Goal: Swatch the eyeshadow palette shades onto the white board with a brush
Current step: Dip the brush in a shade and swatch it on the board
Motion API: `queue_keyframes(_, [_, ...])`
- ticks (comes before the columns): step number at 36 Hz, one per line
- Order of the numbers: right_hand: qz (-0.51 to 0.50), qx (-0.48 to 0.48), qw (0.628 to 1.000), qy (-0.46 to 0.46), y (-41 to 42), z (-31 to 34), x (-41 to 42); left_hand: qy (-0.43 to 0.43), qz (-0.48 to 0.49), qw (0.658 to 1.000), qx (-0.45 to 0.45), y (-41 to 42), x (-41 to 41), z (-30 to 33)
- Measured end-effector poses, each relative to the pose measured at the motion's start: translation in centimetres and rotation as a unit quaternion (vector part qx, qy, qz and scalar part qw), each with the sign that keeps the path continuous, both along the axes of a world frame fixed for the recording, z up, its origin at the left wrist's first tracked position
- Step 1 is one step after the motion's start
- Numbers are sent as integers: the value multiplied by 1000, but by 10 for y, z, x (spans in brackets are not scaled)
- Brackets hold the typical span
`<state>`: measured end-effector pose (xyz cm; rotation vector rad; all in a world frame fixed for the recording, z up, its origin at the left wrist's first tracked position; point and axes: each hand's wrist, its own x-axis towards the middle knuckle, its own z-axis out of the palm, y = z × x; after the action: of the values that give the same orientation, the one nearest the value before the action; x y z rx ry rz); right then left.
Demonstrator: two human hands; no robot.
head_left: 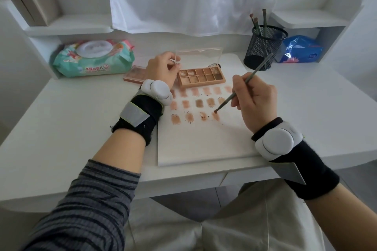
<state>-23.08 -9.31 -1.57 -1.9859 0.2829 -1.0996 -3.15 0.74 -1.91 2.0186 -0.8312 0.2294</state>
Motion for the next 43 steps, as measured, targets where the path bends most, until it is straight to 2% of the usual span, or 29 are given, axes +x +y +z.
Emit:
queue_keyframes(3, [12, 16, 1000, 7, 0, 0, 1, -3, -1, 1000, 1, 0, 0, -1])
queue_keyframes(11, [29, -111, 992, 52, 0, -3, 0, 3, 3, 1000, 11, 0, 1, -2])
queue_keyframes(20, [45, -40, 998, 7, 3, 2, -2, 12, -12, 1000, 16, -1, 3, -3])
queue_keyframes(26, [53, -57, 995, 67, 2, -1, -1, 19, -12, 999, 23, -1, 3, -5])
queue_keyframes(33, [36, -28, 999, 12, 3, 2, -1, 14, -8, 999, 29, -2, 3, -4])
queue_keyframes(39, [52, -47, 995, 76, 3, 0, -1, 7, -15, 1000, 25, -1, 3, -3])
queue_keyframes(43, [50, -31, 997, 53, 3, 0, -2, 16, -18, 1000, 4, -1, 3, -3])
